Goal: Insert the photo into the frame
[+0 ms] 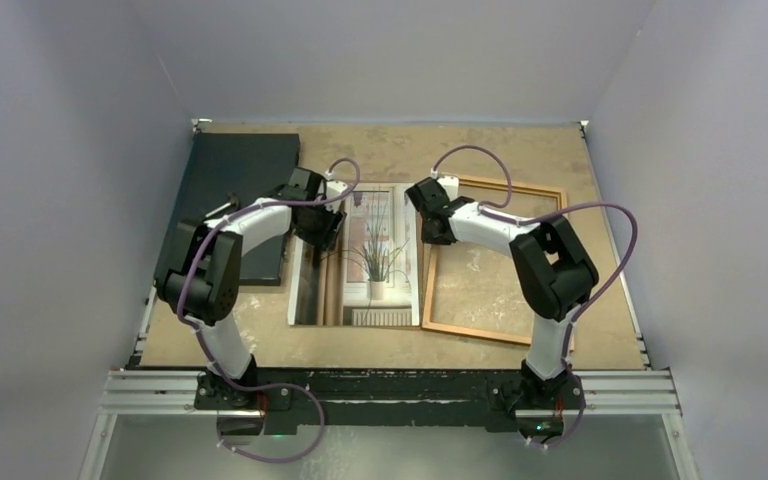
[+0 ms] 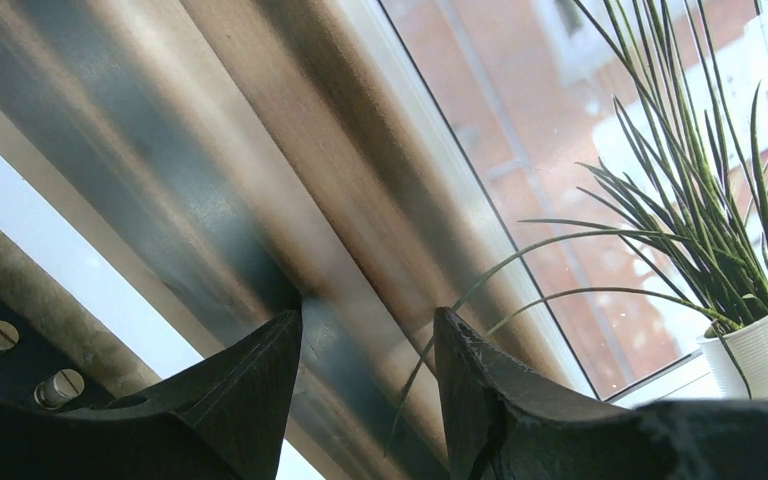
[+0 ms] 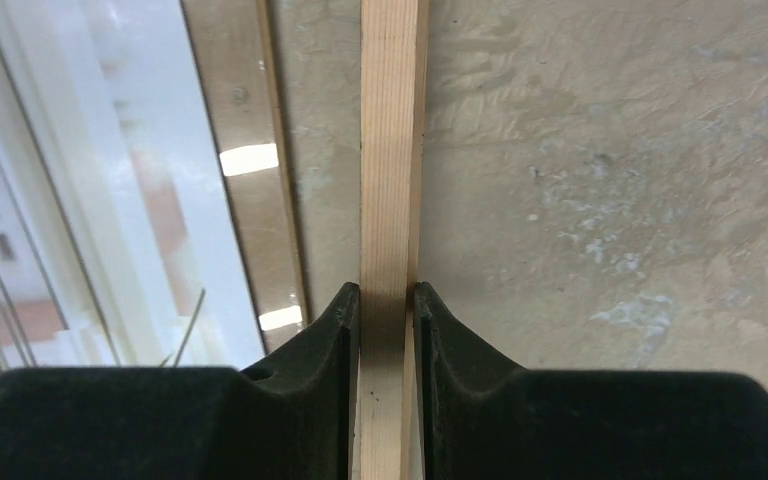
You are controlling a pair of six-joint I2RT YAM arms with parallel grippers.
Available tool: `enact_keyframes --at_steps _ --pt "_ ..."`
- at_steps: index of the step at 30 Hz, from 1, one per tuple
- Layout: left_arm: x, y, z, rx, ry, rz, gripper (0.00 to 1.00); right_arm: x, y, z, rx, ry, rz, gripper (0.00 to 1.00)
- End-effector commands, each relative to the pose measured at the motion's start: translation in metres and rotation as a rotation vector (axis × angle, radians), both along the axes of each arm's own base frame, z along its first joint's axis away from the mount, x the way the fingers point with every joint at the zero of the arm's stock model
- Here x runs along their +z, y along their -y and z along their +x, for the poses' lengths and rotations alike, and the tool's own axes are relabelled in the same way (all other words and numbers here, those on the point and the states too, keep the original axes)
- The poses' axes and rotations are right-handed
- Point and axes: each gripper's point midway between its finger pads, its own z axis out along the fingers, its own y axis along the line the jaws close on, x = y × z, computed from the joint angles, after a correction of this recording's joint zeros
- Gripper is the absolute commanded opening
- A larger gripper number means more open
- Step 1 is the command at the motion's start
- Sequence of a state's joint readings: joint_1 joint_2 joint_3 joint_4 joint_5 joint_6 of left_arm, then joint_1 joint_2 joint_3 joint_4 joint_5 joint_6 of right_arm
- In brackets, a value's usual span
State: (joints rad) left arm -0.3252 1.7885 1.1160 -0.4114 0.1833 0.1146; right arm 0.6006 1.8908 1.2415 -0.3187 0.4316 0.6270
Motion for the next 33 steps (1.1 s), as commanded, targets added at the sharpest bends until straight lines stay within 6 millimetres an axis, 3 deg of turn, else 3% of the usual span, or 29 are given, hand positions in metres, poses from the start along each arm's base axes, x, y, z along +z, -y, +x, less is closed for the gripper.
enact_keyframes --at_steps 1,7,12,20,24,27,29,32,33 --pt "0.000 0.005 0.003 -0.018 0.018 0.009 0.50 0.012 0.006 0.007 0.036 0.054 -0.006 0.08" --pt "0.010 0.007 0.008 -0.024 0.029 0.002 0.50 0.002 0.022 0.002 0.073 0.038 -0.074 0.09" --pt "0.026 0.012 0.013 -0.033 0.048 -0.023 0.52 0.000 0.028 -0.003 0.055 0.034 -0.042 0.15" --pt "0.073 0.019 0.026 -0.052 0.100 -0.045 0.63 0.022 0.015 0.016 0.063 0.070 -0.002 0.32" --pt "0.107 0.013 0.037 -0.050 0.156 -0.010 0.68 0.040 0.012 0.019 0.065 0.099 0.019 0.53" --pt "0.137 0.003 0.046 -0.031 0.246 0.023 0.71 0.062 0.011 0.018 0.071 0.139 0.048 0.79" --pt "0.158 -0.009 0.053 -0.006 0.322 0.073 0.71 0.088 0.010 0.023 0.062 0.223 0.110 0.98" --pt "0.171 -0.036 0.060 0.042 0.390 0.149 0.71 0.112 0.026 0.030 -0.014 0.305 0.176 0.99" --pt "0.173 -0.044 0.061 0.061 0.399 0.159 0.80 0.118 0.026 0.033 -0.012 0.327 0.235 0.99"
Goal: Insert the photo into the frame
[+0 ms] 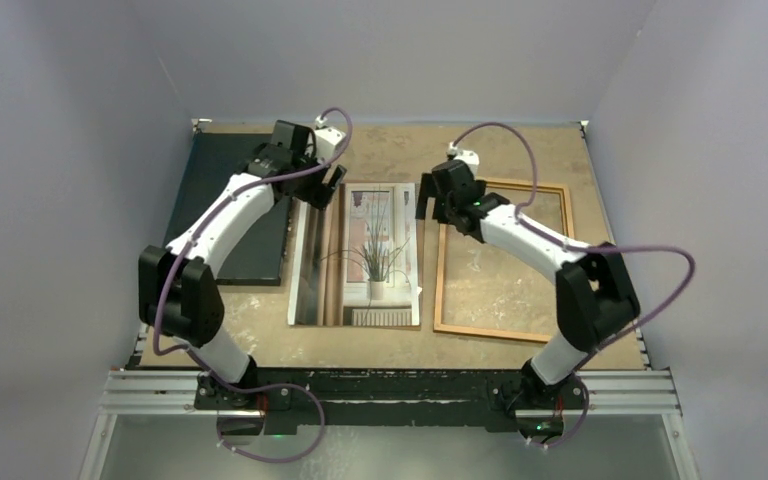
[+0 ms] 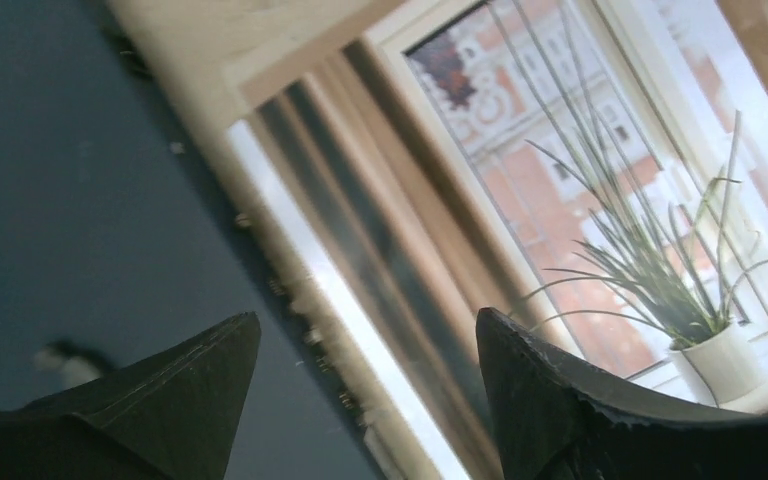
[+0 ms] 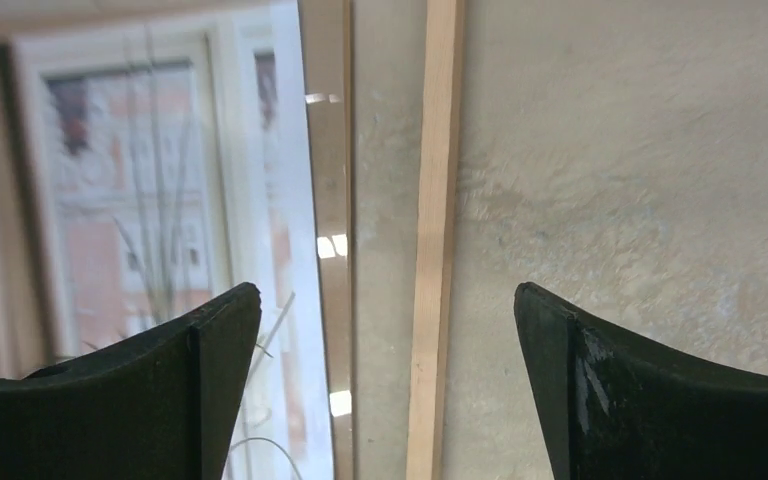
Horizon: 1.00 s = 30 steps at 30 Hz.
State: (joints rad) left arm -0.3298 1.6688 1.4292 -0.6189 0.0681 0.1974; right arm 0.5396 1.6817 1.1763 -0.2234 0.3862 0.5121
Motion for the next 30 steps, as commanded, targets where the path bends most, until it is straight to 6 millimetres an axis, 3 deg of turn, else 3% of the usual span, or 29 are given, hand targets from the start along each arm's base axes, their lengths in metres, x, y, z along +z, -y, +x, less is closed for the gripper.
enact_keyframes --at_steps 1,3,9,12,15,22,30 --pt "0.039 -0.044 0.011 0.096 0.135 0.101 0.87 0.053 0.009 0.017 -0.034 0.156 0.205 0.99" --pt "0.038 -0.052 0.009 0.106 0.124 0.123 0.89 0.059 0.009 0.023 -0.023 0.173 0.207 0.99" --pt "0.043 -0.067 0.009 0.137 0.130 0.103 0.95 0.048 0.010 0.017 -0.035 0.103 0.177 0.99" --pt "0.039 -0.069 0.007 0.136 0.110 0.081 0.97 0.060 -0.004 0.008 0.054 0.155 0.265 0.99" --pt "0.019 -0.067 0.001 0.122 0.066 0.080 0.95 0.063 -0.020 0.000 0.120 0.167 0.344 0.99" --pt "-0.058 -0.051 -0.022 0.034 -0.082 0.121 0.85 0.022 -0.054 -0.010 0.170 0.057 0.330 0.95" --pt "-0.090 -0.048 -0.029 -0.004 -0.125 0.167 0.77 -0.013 -0.074 -0.017 0.179 -0.024 0.327 0.93"
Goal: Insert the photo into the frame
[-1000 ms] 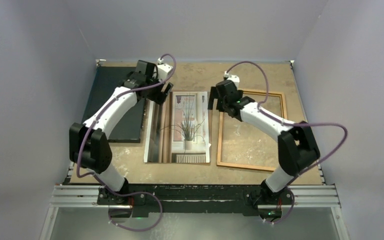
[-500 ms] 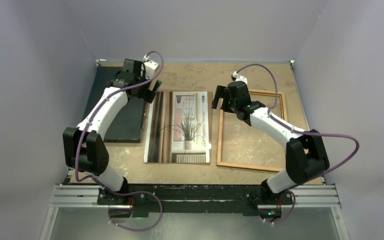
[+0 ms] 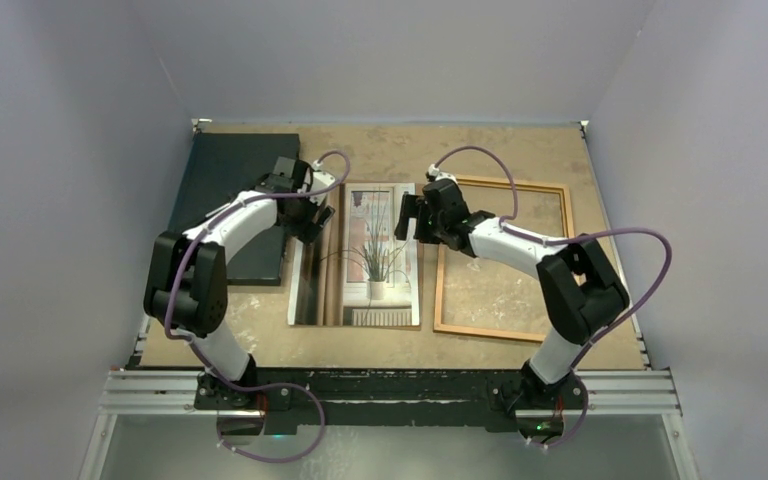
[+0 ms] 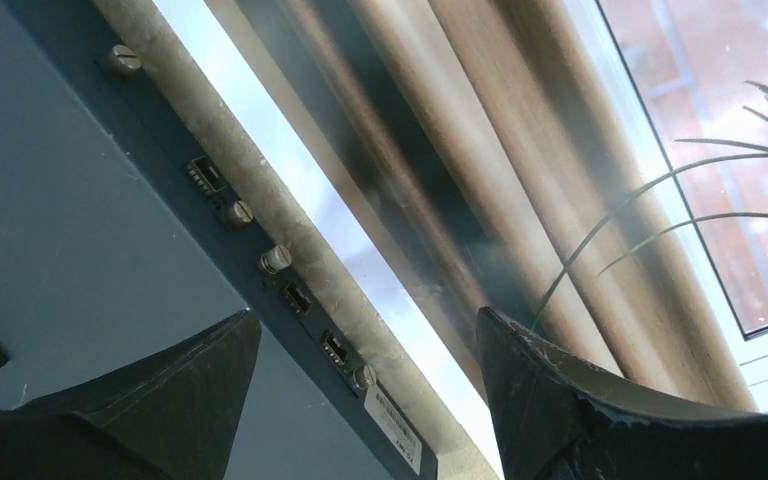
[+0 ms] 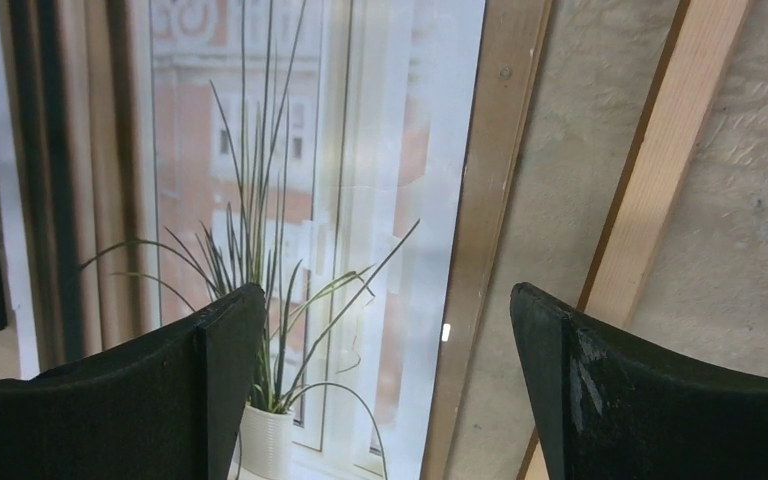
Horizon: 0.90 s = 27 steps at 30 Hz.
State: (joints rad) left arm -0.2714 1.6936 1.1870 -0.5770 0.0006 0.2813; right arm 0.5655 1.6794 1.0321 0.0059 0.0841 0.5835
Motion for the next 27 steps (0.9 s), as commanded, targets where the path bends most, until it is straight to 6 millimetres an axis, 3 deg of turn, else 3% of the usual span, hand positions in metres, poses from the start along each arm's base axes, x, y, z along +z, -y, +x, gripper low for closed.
enact_keyframes --at_steps 1,13,27 --pt "-0.003 0.005 0.009 -0.042 0.046 0.004 0.76 0.005 -0.012 0.007 -0.007 0.012 0.042 0.94" --pt "-0.045 0.015 -0.013 -0.092 -0.006 0.086 0.64 -0.034 -0.008 -0.011 -0.033 -0.086 0.029 0.91" --pt "-0.051 0.030 -0.020 -0.122 -0.015 0.068 0.54 -0.055 -0.001 -0.027 -0.102 -0.155 0.019 0.88"
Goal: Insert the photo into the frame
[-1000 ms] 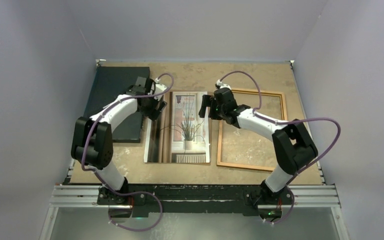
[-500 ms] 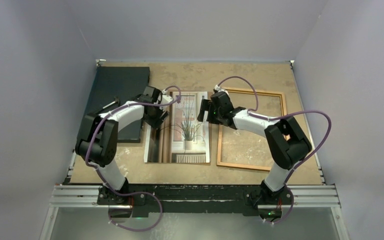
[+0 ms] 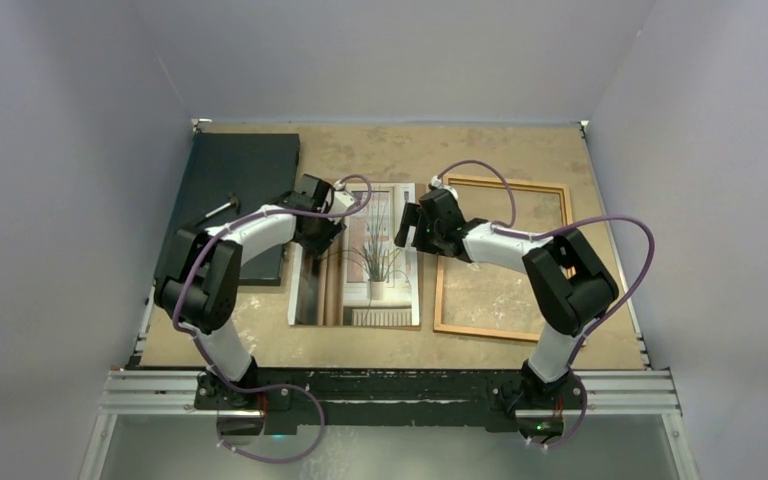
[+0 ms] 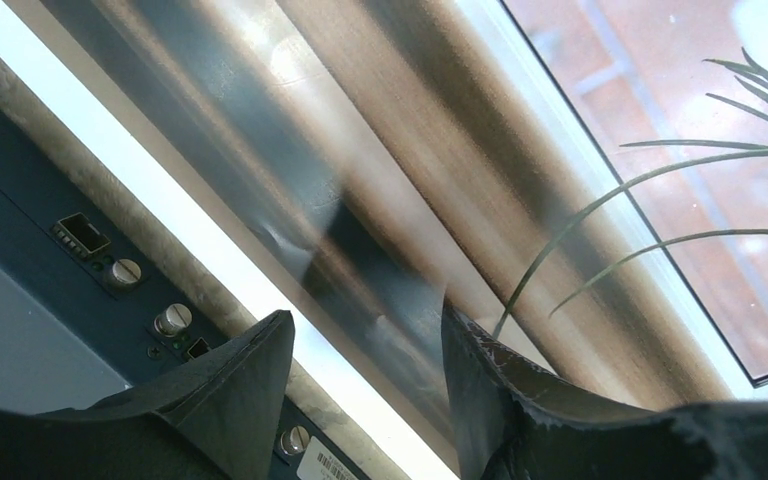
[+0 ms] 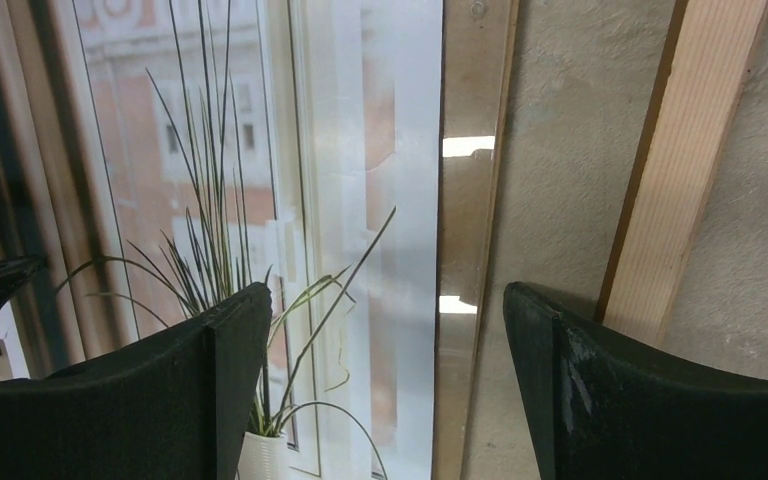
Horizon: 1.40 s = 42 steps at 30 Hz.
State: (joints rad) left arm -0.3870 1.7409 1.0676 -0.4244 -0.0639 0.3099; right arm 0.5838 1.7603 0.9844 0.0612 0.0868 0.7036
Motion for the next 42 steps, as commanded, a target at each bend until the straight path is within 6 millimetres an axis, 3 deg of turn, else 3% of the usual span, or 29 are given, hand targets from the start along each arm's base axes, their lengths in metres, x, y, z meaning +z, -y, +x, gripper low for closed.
enact_keyframes --at_steps 1,11,24,33,42 --pt "-0.011 0.003 -0.008 -0.013 -0.027 -0.005 0.54 -0.014 0.006 -0.016 -0.038 -0.061 -0.011 0.89" --pt "-0.020 0.018 -0.014 -0.034 -0.069 -0.019 0.43 -0.014 -0.010 -0.033 -0.010 -0.091 0.067 0.90" --pt "-0.034 0.029 -0.024 -0.058 -0.116 -0.023 0.30 0.019 -0.040 -0.041 0.093 -0.092 0.237 0.88" --pt "-0.054 0.031 -0.038 -0.078 -0.167 0.001 0.18 0.034 -0.040 -0.039 0.089 -0.079 0.245 0.87" --pt "-0.055 0.043 -0.044 -0.117 -0.196 -0.045 0.09 0.048 -0.043 -0.039 0.092 -0.067 0.271 0.86"
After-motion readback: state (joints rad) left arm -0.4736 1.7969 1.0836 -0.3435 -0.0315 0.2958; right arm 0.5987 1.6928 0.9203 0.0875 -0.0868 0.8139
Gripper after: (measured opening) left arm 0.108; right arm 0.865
